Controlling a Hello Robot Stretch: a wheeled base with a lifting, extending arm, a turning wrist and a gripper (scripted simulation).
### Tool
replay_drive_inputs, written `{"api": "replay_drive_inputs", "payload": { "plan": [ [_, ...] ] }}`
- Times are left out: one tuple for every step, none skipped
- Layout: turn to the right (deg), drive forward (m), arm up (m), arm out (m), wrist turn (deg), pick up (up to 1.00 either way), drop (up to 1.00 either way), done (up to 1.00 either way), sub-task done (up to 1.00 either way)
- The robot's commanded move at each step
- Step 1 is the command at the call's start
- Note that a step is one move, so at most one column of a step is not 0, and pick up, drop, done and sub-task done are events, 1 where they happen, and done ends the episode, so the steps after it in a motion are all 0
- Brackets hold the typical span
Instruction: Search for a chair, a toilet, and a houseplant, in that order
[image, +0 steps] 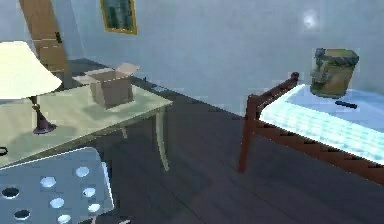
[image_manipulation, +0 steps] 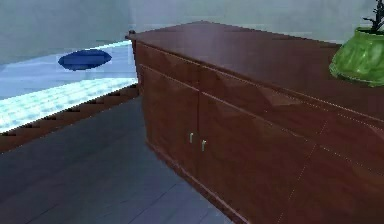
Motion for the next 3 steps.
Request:
{"api": "replay_drive_inputs", "payload": {
  "plan": [
    [0.0, 1.00, 0.00, 0.00, 0.0, 0.00, 0.00, 0.00, 0.00],
    [6.0, 0.00, 0.00, 0.00, 0.0, 0.00, 0.00, 0.00, 0.00],
    [0.0, 0.55, 0.00, 0.00, 0.0, 0.00, 0.00, 0.00, 0.00]
  ]
}}
